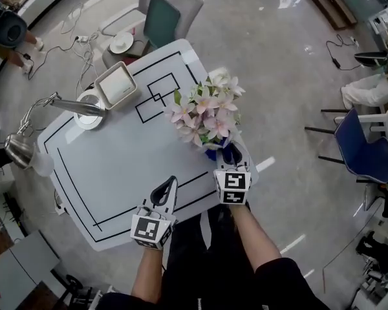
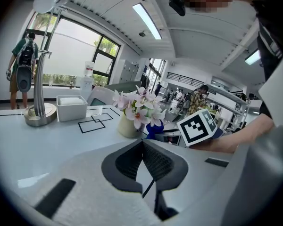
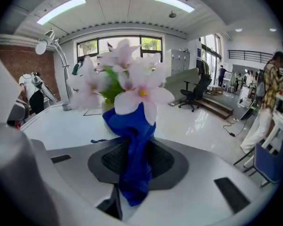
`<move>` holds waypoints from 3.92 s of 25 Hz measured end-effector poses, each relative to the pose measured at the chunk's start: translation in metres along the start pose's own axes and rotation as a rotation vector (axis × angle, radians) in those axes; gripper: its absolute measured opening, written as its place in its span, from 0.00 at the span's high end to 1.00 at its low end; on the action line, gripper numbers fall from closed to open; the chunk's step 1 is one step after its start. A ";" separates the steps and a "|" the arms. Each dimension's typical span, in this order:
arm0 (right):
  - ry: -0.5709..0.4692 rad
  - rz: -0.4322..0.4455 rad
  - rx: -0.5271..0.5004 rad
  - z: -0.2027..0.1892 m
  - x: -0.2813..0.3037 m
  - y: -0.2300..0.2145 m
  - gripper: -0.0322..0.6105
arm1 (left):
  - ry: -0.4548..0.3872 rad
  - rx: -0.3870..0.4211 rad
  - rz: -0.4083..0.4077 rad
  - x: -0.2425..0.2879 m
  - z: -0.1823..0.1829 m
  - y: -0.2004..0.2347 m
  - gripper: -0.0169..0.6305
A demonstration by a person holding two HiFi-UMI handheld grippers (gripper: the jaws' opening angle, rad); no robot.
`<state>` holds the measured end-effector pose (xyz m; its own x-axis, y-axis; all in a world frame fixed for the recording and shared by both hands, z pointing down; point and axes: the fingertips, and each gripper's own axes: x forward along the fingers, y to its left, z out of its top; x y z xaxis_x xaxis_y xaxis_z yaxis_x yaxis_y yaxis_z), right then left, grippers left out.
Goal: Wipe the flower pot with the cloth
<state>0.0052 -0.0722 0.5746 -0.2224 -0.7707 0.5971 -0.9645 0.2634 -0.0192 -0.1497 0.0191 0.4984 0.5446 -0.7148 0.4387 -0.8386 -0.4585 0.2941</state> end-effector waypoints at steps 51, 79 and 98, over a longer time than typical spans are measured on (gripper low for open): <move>0.095 0.464 -0.077 0.031 0.038 -0.029 0.80 | -0.084 -0.128 0.226 0.011 0.004 -0.036 0.96; -0.169 0.419 -0.076 0.041 -0.273 0.089 0.80 | -0.341 -0.030 0.164 -0.157 0.016 -0.125 0.96; -0.251 0.498 -0.132 0.029 -0.354 0.122 0.80 | -0.373 0.052 0.162 -0.197 0.032 -0.171 0.96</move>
<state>-0.0376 0.2160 0.3377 -0.6876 -0.6452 0.3330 -0.7127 0.6874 -0.1397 -0.1143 0.2212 0.3345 0.3732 -0.9179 0.1350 -0.9176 -0.3439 0.1992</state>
